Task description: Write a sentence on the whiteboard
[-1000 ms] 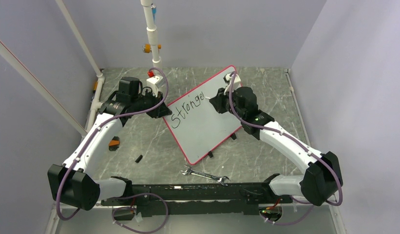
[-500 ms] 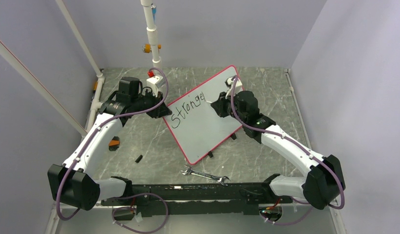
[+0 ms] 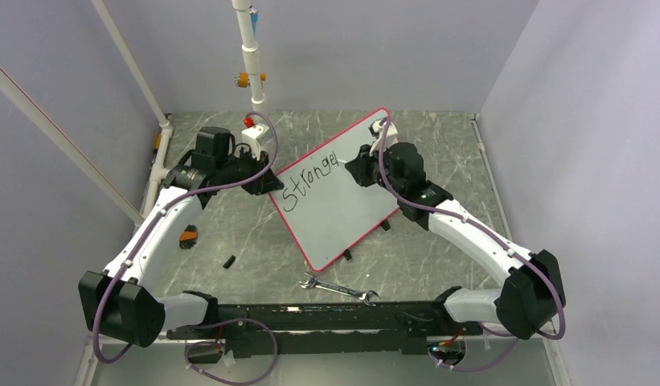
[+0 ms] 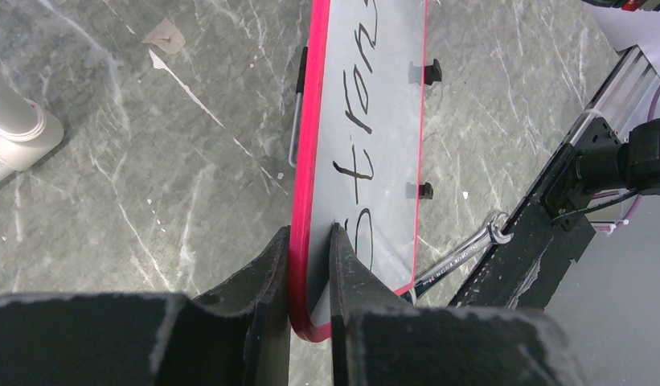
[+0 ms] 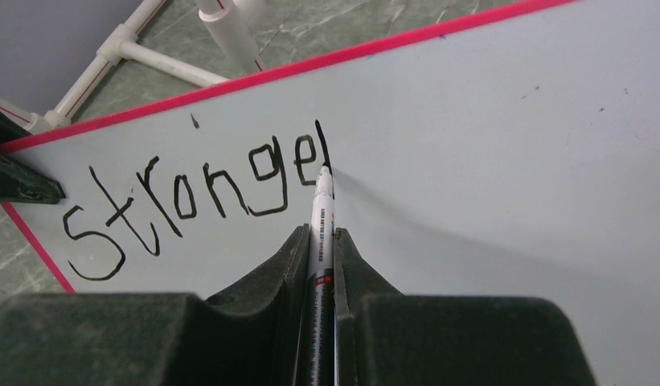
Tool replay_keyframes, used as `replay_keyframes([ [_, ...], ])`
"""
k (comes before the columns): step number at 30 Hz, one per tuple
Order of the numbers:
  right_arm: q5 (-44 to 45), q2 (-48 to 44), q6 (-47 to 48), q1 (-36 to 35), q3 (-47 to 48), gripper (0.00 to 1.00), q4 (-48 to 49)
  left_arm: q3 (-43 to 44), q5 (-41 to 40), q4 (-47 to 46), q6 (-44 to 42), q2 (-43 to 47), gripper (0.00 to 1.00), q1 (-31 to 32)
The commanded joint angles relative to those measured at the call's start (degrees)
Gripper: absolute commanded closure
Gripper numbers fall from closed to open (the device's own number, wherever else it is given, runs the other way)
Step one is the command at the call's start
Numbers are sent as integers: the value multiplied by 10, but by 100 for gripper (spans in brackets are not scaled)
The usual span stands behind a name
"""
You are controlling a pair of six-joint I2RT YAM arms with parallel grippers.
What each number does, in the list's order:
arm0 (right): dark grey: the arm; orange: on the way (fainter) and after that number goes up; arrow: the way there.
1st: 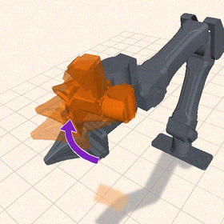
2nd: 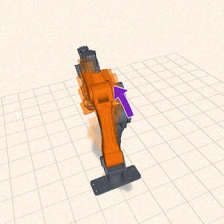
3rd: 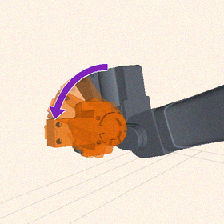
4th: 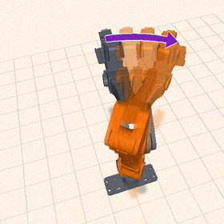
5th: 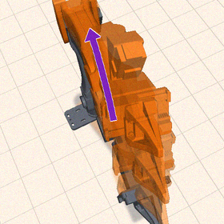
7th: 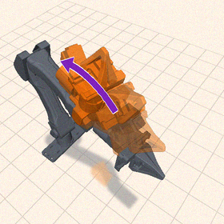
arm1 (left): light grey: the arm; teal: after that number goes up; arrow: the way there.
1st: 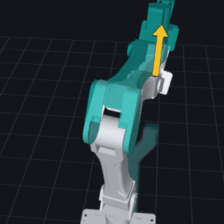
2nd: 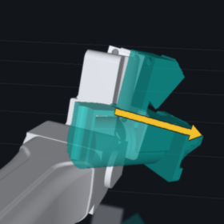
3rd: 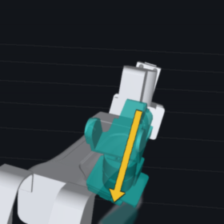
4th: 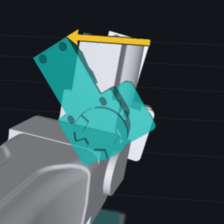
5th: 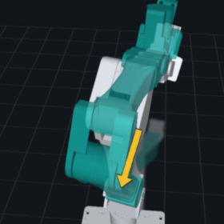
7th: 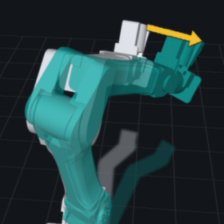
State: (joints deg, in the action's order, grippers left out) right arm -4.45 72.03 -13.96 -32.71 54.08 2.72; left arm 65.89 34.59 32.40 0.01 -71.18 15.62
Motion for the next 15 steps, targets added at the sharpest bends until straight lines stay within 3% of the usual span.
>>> replay_keyframes([
  [1,8,14,5,2,37,100,16,4,-73,-5,-64,9,100,-1],
  [15,32,40,7,2,74,100,8,2,-73,-6,-63,11,100,0],
])
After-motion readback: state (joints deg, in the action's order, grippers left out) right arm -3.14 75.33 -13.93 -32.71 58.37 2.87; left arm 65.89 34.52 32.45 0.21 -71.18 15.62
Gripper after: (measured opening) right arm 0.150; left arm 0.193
